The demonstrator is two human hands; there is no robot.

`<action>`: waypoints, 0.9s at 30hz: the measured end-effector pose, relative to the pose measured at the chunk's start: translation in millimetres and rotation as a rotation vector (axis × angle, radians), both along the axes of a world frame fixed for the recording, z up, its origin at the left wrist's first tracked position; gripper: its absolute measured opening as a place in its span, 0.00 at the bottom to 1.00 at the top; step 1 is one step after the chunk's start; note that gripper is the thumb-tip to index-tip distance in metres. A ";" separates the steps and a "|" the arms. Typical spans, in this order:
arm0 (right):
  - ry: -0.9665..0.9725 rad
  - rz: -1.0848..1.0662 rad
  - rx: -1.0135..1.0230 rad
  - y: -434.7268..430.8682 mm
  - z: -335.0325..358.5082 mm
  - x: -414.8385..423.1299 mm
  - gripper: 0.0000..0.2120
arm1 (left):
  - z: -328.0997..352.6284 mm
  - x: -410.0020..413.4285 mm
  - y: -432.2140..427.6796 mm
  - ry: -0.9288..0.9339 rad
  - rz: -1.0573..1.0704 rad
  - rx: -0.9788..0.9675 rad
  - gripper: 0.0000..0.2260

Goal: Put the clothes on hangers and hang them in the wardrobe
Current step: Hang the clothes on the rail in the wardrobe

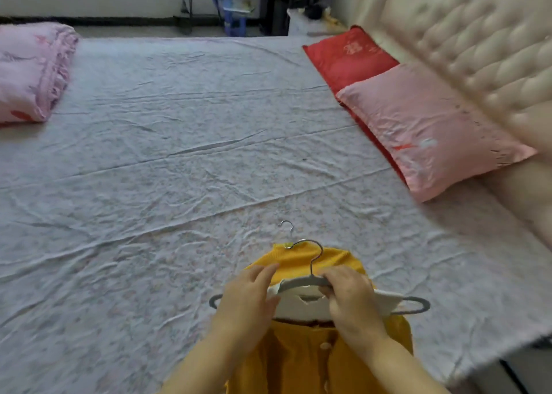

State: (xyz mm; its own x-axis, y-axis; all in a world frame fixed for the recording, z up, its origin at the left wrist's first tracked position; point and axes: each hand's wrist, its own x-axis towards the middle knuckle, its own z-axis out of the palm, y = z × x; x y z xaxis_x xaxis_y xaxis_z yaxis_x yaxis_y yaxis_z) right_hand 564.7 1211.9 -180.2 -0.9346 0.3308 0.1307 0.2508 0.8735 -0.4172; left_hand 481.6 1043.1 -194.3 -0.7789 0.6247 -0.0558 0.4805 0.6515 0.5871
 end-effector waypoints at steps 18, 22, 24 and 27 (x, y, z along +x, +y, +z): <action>0.405 -0.981 0.214 -248.6 200.0 369.5 0.19 | 191.1 271.4 -89.4 0.310 -0.920 0.709 0.13; 0.471 -1.204 0.428 -320.6 219.5 474.2 0.23 | 224.4 377.9 -109.4 0.273 -1.181 0.876 0.12; 0.445 -1.290 0.501 -370.0 223.0 529.1 0.25 | 232.7 436.2 -130.8 0.215 -1.312 0.915 0.11; 0.334 -1.482 0.554 -462.3 223.9 609.5 0.26 | 237.9 529.1 -177.2 0.108 -1.506 0.943 0.13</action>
State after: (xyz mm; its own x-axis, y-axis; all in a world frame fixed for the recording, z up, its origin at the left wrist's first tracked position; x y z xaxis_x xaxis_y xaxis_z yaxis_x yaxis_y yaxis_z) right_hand 1174.3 749.7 43.7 0.2397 0.7154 0.6563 0.9346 0.0130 -0.3555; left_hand 1010.7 865.9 43.6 0.4659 0.5196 0.7162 0.3443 -0.8521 0.3942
